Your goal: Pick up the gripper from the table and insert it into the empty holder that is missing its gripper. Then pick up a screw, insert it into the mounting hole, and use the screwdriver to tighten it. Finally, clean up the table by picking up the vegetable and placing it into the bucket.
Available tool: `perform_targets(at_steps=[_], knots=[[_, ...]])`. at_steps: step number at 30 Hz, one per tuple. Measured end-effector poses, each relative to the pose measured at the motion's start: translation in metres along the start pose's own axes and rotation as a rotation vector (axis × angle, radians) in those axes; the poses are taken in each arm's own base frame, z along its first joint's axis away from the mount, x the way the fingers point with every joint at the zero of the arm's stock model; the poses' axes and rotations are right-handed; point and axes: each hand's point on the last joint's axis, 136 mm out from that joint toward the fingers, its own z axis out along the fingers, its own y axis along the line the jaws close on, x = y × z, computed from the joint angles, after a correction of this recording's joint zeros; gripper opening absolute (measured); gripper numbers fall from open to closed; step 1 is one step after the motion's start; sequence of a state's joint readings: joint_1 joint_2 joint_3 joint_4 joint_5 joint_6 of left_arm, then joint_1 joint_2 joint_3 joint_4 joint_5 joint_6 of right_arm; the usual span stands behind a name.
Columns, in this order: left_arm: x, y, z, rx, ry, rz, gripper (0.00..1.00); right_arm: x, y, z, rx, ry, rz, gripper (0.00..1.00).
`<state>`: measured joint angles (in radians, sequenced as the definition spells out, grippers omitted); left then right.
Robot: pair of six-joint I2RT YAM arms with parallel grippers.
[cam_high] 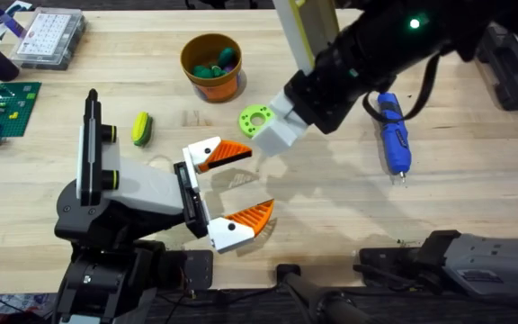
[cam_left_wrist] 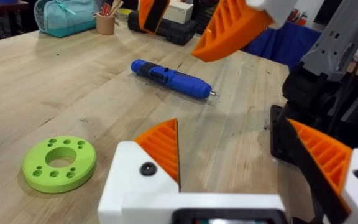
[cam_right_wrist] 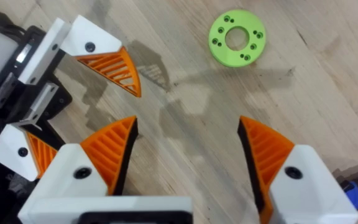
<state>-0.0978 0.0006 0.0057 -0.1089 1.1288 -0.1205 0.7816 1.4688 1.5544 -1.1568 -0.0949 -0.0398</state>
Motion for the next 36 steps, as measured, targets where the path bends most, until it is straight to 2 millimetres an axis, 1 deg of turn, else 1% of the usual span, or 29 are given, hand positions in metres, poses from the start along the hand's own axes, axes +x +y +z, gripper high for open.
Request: perform_targets(at_steps=[2, 12, 13, 14, 18, 20, 21, 26, 30, 32, 36], knots=[[0.000, 0.000, 0.000, 0.001, 0.000, 0.000, 0.990, 0.003, 0.000, -0.001, 0.001, 0.007, 0.005, 0.977], [0.000, 0.000, 0.000, 0.001, 0.000, -0.001, 0.994, 0.003, -0.001, 0.002, 0.001, 0.011, 0.005, 0.977], [0.000, 0.000, 0.000, 0.002, 0.001, -0.003, 0.952, 0.003, -0.001, 0.002, 0.001, 0.010, 0.005, 0.977], [0.000, 0.000, 0.000, 0.002, 0.001, -0.008, 0.885, 0.003, -0.001, 0.002, 0.001, 0.010, 0.005, 0.977], [0.000, -0.001, 0.000, 0.003, 0.001, -0.009, 0.372, 0.003, -0.001, 0.002, 0.001, 0.010, 0.005, 0.977], [0.000, -0.001, 0.000, 0.004, 0.001, -0.008, 0.086, 0.003, -0.001, 0.002, 0.001, 0.010, 0.005, 0.977], [0.000, -0.001, 0.000, 0.004, 0.002, -0.006, 0.013, 0.003, -0.001, 0.002, 0.001, 0.010, 0.005, 0.977], [0.000, -0.001, 0.000, 0.004, 0.002, -0.006, 0.015, 0.003, -0.001, 0.002, 0.001, 0.010, 0.006, 0.977], [0.001, -0.001, 0.000, 0.004, 0.002, -0.007, 0.015, 0.004, -0.006, 0.001, 0.003, 0.015, 0.039, 0.977], [0.001, -0.001, 0.000, 0.004, 0.002, -0.007, 0.015, 0.009, -0.013, 0.000, 0.006, 0.032, 0.078, 0.977], [0.001, -0.001, 0.000, 0.004, 0.002, -0.007, 0.015, 0.031, -0.035, -0.005, 0.025, 0.103, 0.193, 0.977]])
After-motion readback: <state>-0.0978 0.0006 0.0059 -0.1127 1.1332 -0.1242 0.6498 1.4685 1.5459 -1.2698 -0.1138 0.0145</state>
